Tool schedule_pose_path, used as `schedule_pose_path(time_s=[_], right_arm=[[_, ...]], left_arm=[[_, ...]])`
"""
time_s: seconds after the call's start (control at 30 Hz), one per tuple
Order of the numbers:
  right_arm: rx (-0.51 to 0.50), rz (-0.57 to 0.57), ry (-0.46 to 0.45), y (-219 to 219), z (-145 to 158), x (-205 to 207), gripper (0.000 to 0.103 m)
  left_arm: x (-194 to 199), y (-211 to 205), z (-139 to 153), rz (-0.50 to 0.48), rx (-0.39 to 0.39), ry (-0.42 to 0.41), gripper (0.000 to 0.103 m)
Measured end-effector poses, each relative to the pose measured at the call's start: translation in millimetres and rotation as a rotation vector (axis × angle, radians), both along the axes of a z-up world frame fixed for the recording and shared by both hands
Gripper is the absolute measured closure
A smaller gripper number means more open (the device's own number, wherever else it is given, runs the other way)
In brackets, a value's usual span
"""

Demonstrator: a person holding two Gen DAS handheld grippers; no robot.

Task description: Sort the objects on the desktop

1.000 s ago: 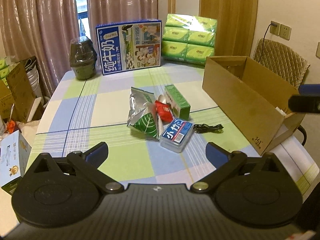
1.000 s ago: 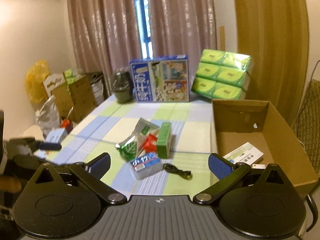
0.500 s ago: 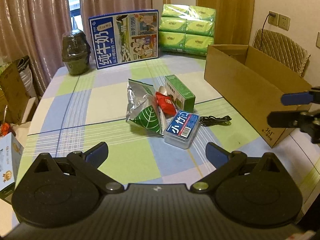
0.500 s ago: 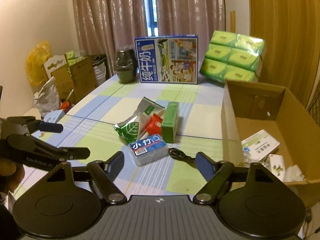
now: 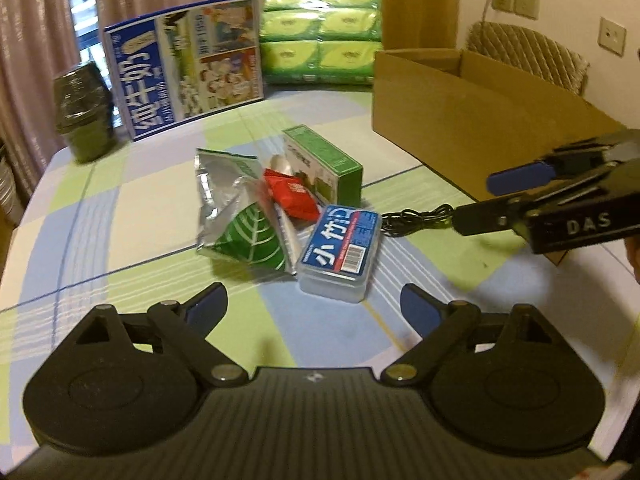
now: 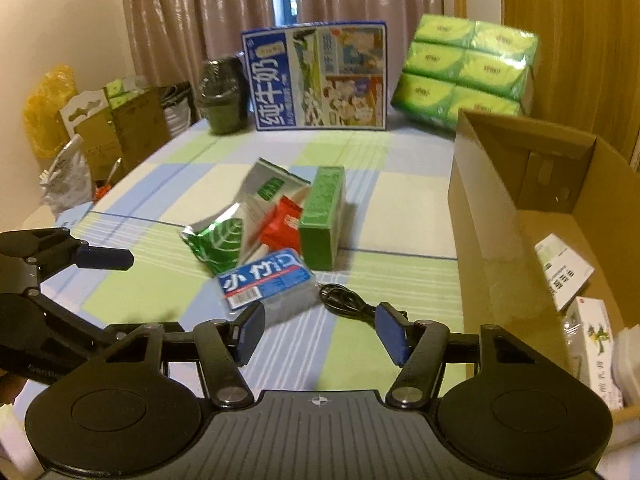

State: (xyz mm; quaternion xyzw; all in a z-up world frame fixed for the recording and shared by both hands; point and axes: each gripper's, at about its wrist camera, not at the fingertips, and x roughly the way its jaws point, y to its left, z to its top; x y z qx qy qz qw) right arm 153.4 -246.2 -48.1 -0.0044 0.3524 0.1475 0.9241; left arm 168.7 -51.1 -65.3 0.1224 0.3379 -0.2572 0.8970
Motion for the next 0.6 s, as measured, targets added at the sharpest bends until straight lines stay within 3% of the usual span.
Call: schedule_pose_path(time_s=[0.17, 0.43, 0.57, 0.6], right_arm=[[-0.009, -0.009, 0.025, 0.1, -11.6, 16.8, 0.044], [-0.031, -0.035, 0.041, -2.1, -24.0, 40.4, 0.044], [-0.046, -0.034, 0.057, -1.9, -30.3, 51.9, 0.044], [-0.058, -0.029, 0.058, -0.7, -31.9, 54.3, 0.044]], left_arm=[[22.3, -11.5, -15.9, -0.052, 0.004, 0.025, 0.023], [47.7, -29.1, -34.3, -0.102, 0.019, 0.044, 0.025], [51.7, -33.6, -40.7, -0.107, 0.036, 0.048, 0.049], [52.0, -32.9, -41.2, -0.104, 0.035, 0.051, 0.049]])
